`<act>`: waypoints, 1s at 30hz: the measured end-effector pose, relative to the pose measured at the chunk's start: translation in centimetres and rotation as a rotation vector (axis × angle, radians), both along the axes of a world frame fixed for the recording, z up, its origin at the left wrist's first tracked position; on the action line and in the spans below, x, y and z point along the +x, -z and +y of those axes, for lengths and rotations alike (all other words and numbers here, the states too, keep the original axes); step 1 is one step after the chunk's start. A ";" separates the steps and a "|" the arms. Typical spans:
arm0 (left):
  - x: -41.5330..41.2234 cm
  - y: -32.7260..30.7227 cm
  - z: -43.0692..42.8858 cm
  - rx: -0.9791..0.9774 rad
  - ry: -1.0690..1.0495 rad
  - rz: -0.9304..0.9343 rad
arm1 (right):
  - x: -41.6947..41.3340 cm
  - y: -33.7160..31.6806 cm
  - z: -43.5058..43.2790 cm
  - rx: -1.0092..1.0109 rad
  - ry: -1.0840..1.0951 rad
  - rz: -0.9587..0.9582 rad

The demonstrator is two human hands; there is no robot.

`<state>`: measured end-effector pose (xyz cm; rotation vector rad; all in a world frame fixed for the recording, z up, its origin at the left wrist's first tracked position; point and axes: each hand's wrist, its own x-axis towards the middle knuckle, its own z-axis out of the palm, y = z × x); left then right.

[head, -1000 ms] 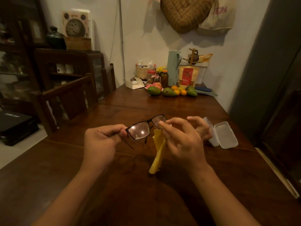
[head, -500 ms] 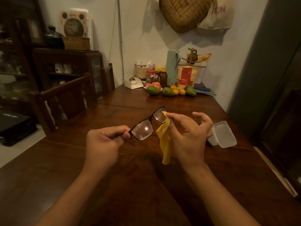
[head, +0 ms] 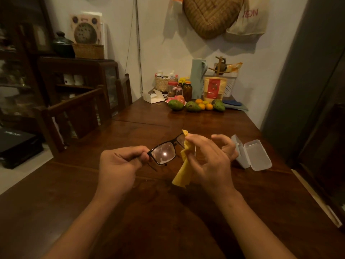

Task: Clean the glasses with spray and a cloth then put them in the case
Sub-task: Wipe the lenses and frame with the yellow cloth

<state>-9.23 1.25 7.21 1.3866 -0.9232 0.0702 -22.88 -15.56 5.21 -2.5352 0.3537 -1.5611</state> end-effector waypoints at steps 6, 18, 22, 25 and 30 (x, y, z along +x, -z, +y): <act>-0.2 -0.1 -0.1 0.008 0.001 0.019 | 0.0 -0.1 -0.4 -0.074 0.056 -0.076; -0.4 -0.5 -0.2 -0.036 0.020 0.064 | -0.6 0.2 -2.2 0.073 -0.120 0.005; -0.4 -0.5 -0.2 -0.027 0.025 0.060 | -0.3 0.2 -1.7 0.196 -0.054 -0.024; -0.4 -0.4 -0.2 -0.023 0.024 0.058 | 0.0 0.0 -0.8 0.275 -0.045 -0.097; -0.4 -0.4 -0.3 -0.037 0.016 0.072 | 0.1 0.0 -1.2 0.185 -0.091 -0.064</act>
